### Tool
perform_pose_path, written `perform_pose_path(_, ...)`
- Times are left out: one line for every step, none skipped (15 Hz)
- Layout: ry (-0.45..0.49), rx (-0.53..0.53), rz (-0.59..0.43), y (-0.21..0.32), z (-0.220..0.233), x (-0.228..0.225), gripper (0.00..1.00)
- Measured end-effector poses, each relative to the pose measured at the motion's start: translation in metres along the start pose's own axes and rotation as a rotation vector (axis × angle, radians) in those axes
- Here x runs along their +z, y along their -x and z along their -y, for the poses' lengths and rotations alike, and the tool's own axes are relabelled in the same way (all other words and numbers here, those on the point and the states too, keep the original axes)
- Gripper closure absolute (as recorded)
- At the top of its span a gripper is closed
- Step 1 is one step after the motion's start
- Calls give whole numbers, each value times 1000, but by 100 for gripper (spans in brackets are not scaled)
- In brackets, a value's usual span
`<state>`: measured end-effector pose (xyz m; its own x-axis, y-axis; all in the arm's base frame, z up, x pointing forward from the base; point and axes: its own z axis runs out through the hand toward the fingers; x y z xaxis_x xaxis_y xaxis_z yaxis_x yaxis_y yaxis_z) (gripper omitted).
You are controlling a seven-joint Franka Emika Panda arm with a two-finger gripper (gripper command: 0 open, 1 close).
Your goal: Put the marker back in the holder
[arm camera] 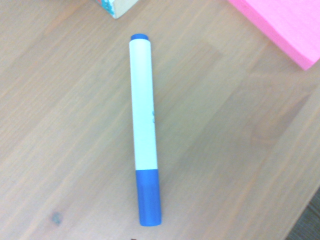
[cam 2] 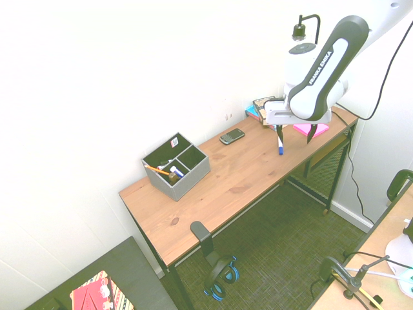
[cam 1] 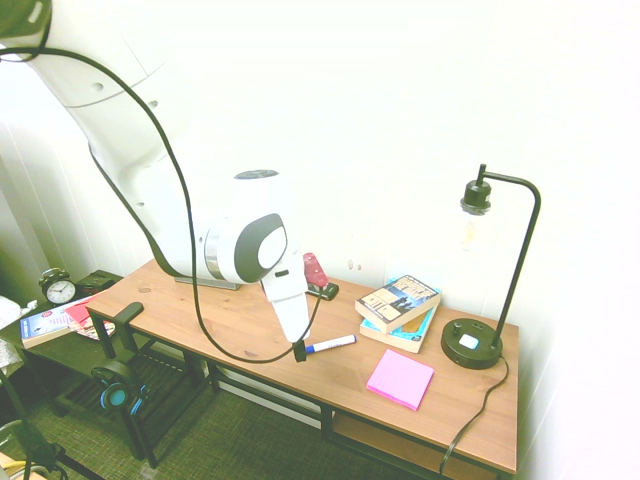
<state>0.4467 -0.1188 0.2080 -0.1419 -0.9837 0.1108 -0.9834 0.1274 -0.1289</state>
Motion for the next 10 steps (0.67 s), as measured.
perform_pose_path(-15,-5,8,2,1,6,100)
perform_pose_path(-27,-5,11,2,2,10,100)
perform_pose_path(-36,-2,11,0,4,13,100)
perform_pose_path(-44,-4,13,-2,6,16,100)
perform_pose_path(-51,-8,16,-3,9,20,100)
perform_pose_path(-52,-12,20,-2,12,24,100)
perform_pose_path(-52,-17,22,-2,15,28,100)
perform_pose_path(-52,-18,22,-2,17,33,100)
perform_pose_path(-52,-22,23,-2,20,37,100)
perform_pose_path(-50,-24,21,-4,22,40,100)
